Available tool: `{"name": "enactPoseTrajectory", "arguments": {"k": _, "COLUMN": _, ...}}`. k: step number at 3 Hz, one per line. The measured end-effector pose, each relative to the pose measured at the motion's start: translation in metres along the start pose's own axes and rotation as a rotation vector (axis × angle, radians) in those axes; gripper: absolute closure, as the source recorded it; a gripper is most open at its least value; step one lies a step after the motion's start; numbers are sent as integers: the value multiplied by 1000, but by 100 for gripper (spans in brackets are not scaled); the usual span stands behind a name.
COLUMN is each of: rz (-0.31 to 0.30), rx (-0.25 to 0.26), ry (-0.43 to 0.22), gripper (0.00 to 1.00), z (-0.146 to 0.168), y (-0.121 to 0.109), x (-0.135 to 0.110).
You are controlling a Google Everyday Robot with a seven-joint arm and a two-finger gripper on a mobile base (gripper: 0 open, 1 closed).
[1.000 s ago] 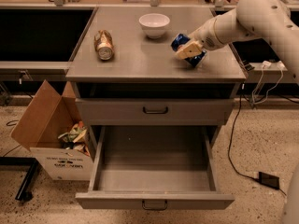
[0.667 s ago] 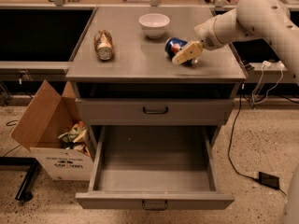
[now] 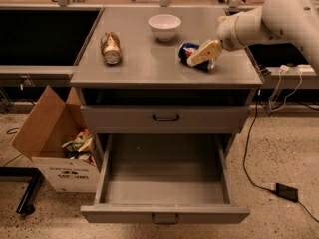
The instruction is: Pick pepsi can from middle drawer and place on counter
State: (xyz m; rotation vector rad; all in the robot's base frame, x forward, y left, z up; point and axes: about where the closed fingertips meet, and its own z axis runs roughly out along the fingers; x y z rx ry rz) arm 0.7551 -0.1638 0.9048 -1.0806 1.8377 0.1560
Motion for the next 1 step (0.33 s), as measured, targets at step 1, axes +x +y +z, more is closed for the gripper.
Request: {"name": "enactPoseTrajectory", "arguments": {"k": 1, "rz": -42, "rx": 39, "ry": -47, "gripper": 0, "z": -17, "y": -1, "x": -18}}
